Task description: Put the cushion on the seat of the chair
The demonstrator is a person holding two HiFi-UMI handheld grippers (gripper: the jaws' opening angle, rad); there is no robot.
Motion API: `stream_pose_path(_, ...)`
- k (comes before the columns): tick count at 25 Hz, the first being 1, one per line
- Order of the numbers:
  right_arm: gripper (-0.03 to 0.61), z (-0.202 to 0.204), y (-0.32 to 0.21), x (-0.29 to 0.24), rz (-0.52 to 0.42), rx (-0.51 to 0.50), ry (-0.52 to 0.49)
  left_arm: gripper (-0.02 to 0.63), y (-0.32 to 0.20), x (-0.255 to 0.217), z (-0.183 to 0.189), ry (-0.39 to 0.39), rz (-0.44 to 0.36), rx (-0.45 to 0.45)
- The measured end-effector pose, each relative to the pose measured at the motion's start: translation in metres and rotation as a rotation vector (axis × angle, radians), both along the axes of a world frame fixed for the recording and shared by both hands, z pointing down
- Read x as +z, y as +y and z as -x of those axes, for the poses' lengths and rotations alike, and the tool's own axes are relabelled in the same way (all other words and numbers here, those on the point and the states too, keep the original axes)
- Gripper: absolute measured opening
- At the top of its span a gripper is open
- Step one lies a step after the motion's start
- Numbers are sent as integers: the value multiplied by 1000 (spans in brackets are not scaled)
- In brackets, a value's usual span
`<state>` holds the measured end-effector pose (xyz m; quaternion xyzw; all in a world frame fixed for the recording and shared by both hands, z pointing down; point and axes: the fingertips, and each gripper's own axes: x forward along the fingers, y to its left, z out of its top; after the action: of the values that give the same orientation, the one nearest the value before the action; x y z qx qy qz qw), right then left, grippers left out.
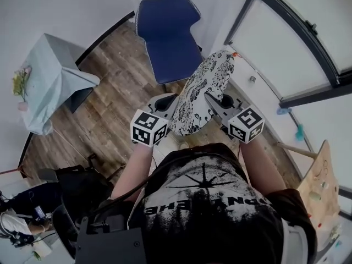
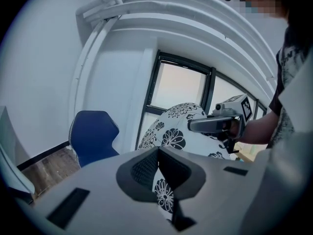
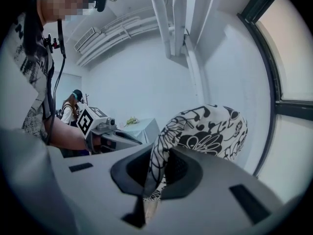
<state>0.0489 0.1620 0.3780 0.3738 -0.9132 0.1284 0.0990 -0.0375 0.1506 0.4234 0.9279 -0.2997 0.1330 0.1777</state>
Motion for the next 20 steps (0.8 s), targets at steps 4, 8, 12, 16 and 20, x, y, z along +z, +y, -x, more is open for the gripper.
stream_pose_path(4, 26, 12, -16, -1, -4, -25, 25, 16, -12, 5, 11, 7, 15, -14)
stream_pose_path(8, 26, 22, -32, 0, -4, -48, 46, 15, -24, 10, 22, 14, 28, -36)
stream_pose_path(12, 26, 27, -53, 2, -1, -84, 38, 15, -40, 18, 27, 11, 42, -73)
stream_pose_path(16, 26, 25, -82, 11, 12, -122, 23, 15, -64, 22, 26, 0, 47, -115)
stream_pose_path(20, 26, 21, -119, 18, 37, -168, -2, 15, -98, 24, 28, -21, 57, -168)
